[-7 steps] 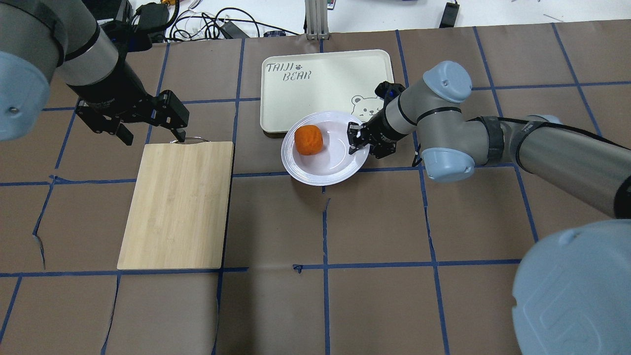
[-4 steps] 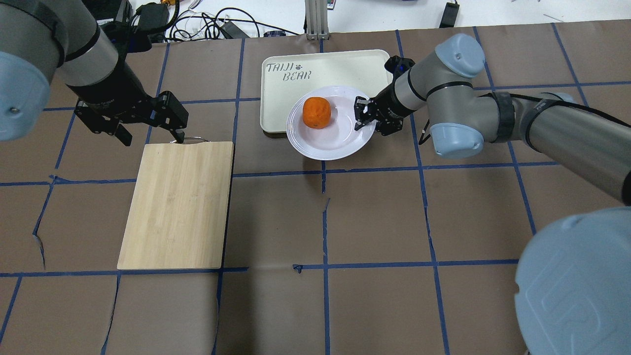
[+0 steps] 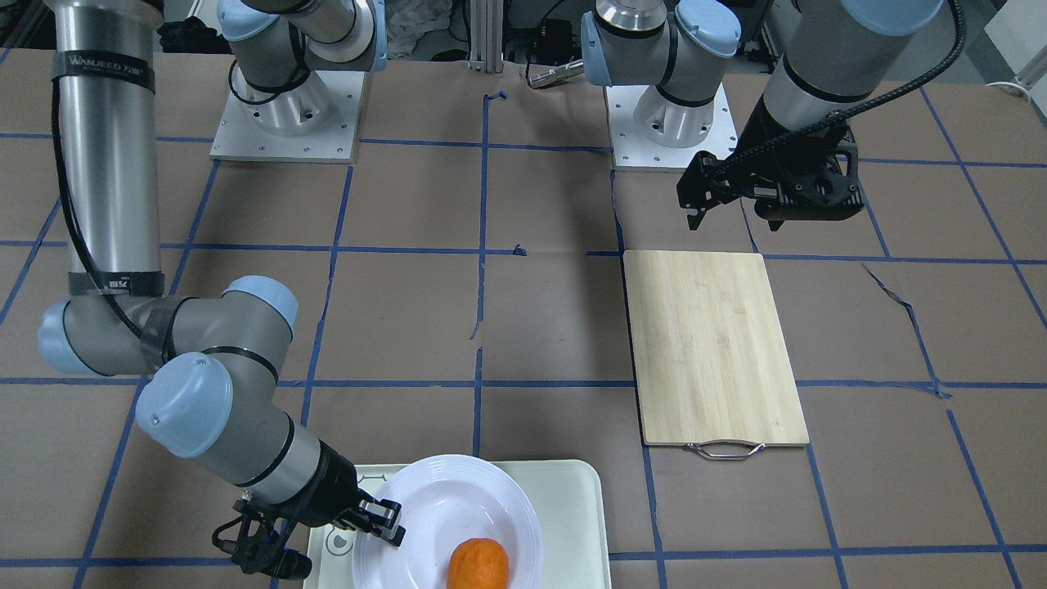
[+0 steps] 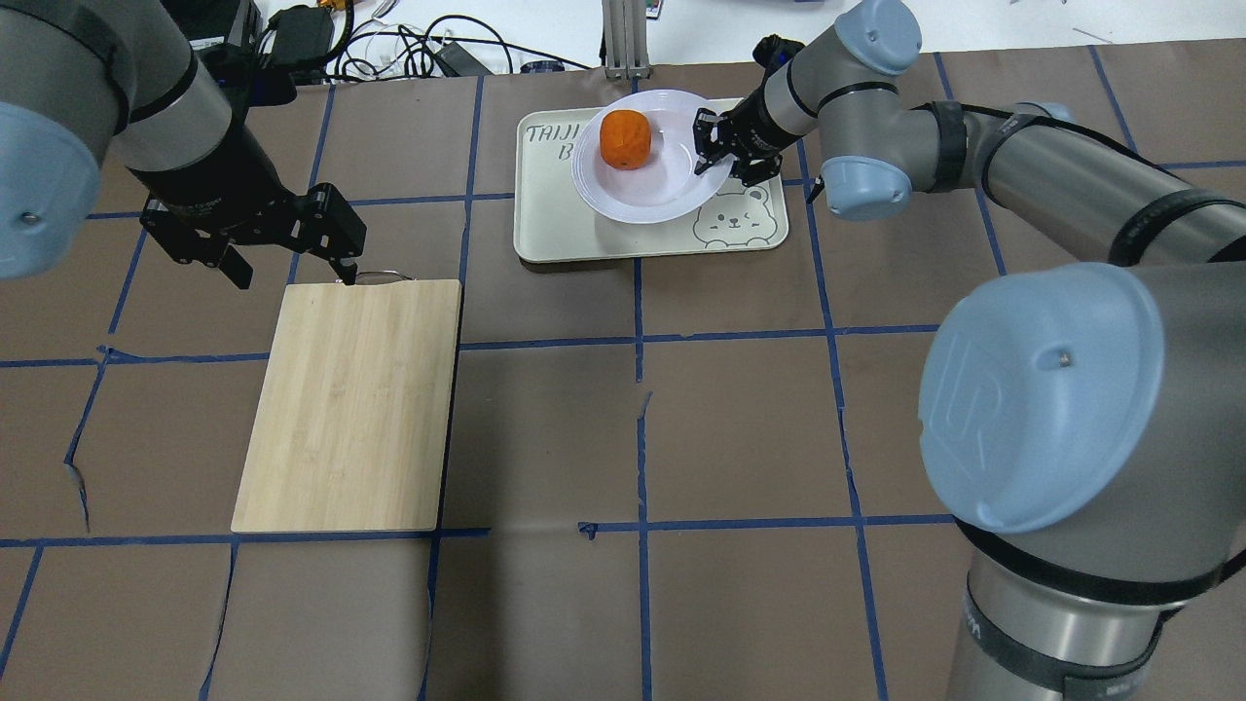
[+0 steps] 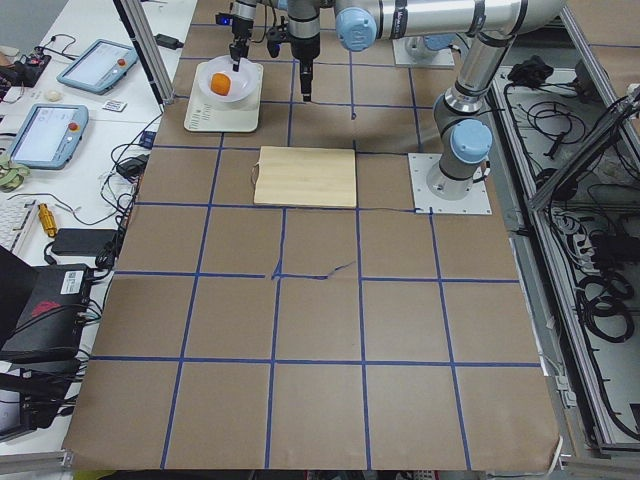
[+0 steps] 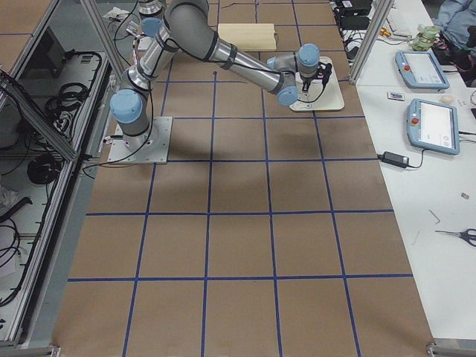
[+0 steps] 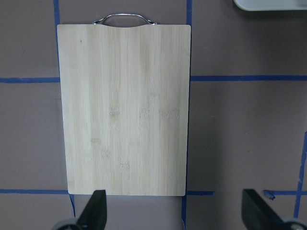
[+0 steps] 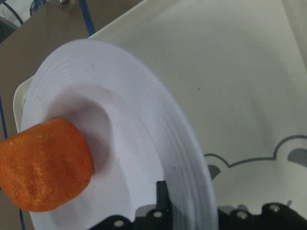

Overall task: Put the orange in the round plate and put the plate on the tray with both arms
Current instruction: 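Slide the plate with the right gripper onto the bear-printed tray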

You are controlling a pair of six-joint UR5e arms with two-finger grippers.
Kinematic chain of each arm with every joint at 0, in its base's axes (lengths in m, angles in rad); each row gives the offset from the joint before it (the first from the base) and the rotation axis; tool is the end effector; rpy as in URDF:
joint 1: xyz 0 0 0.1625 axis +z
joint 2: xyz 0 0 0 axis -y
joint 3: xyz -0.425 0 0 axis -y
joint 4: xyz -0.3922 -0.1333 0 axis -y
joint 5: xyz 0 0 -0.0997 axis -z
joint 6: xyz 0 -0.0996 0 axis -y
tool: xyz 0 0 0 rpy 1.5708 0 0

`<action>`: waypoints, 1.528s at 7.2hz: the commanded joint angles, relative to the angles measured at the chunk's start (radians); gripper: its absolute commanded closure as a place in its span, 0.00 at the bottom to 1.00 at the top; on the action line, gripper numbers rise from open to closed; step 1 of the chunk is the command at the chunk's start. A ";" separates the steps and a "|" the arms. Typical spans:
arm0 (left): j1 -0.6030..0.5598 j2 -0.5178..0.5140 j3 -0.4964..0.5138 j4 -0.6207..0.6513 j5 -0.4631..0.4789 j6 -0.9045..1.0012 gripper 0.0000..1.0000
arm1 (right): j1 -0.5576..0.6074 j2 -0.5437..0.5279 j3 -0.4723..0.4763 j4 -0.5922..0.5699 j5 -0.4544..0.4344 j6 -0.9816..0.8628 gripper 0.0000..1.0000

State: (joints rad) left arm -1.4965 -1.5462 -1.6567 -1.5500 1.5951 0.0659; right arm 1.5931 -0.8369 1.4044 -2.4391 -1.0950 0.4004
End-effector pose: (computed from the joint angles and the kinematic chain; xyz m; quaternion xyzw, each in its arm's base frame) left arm -0.0951 -0.4850 0.4598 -0.0040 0.9997 0.0211 0.0107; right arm 0.1953 -0.7327 0.2123 0.1459 0.9504 -0.0935 0.2584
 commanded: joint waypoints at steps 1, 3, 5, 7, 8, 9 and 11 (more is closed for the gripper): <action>-0.001 0.000 0.000 0.001 -0.001 0.000 0.00 | 0.001 0.027 -0.021 -0.001 -0.003 0.009 0.85; 0.001 0.000 0.000 0.001 -0.003 0.006 0.00 | -0.001 0.024 -0.021 -0.003 -0.008 0.003 0.13; -0.001 -0.006 0.001 0.004 -0.009 0.024 0.00 | -0.008 -0.005 -0.036 0.003 -0.101 -0.044 0.00; -0.001 -0.008 0.005 0.008 -0.012 0.104 0.00 | -0.034 -0.068 -0.076 0.093 -0.205 -0.260 0.00; -0.002 -0.020 0.011 0.010 -0.014 0.106 0.00 | -0.038 -0.117 -0.111 0.236 -0.265 -0.278 0.00; -0.002 -0.022 0.011 0.010 -0.014 0.104 0.00 | -0.027 -0.189 -0.160 0.396 -0.314 -0.281 0.00; -0.002 -0.018 0.012 0.010 -0.012 0.104 0.00 | 0.040 -0.363 -0.154 0.680 -0.471 -0.308 0.00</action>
State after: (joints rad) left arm -1.4986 -1.5654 -1.6458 -1.5402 1.5826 0.1698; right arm 1.5922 -1.0941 1.2484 -1.9256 -1.4757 0.1053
